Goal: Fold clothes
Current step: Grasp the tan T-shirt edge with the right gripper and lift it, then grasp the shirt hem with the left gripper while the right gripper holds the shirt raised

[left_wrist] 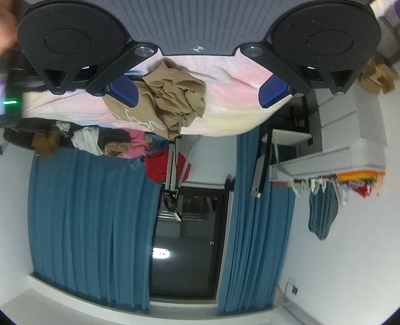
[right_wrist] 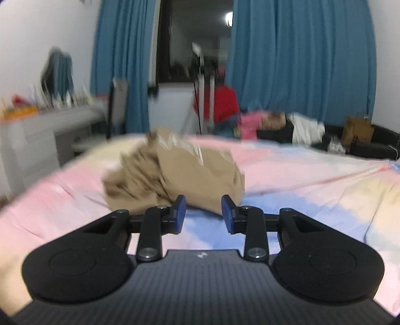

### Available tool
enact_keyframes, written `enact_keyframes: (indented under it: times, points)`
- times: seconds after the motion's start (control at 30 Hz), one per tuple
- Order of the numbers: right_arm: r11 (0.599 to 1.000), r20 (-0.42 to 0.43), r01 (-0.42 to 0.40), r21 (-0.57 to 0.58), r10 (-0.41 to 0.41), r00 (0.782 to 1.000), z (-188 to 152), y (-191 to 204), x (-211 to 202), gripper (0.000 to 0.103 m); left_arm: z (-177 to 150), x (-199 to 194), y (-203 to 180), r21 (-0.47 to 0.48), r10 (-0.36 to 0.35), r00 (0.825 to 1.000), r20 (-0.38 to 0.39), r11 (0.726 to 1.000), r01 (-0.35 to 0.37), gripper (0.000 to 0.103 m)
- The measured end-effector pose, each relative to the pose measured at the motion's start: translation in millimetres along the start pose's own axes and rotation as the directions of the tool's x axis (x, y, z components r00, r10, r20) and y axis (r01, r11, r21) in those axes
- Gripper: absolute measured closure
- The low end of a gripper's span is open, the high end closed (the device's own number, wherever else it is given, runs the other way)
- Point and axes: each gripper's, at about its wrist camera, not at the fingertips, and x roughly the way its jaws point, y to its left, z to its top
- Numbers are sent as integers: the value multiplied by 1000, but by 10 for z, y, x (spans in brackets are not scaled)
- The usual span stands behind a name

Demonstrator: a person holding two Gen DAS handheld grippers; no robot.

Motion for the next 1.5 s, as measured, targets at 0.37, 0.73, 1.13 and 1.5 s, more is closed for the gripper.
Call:
enact_keyframes:
  times: [0.37,0.73,1.13,1.5]
  points:
    - [988,-108,119,-103,-130,986,-247,-30,1469,56,-284,631,114,62,28,999,-32,998,-26,0]
    - [997,65,81,-11,-80,995,-71,-83,1422,93,-588,1172,16,50,-2,995,-101,999,7,0]
    - [994,371,-101,48,76,925,465,-109,-203,97,-497,874,-28,23,-8,998,-58,1000,10,0]
    - [955,532,-295,11,245,811,690,-127,-1612,98,-454,232,-320,149,-143,989,48,980,134,0]
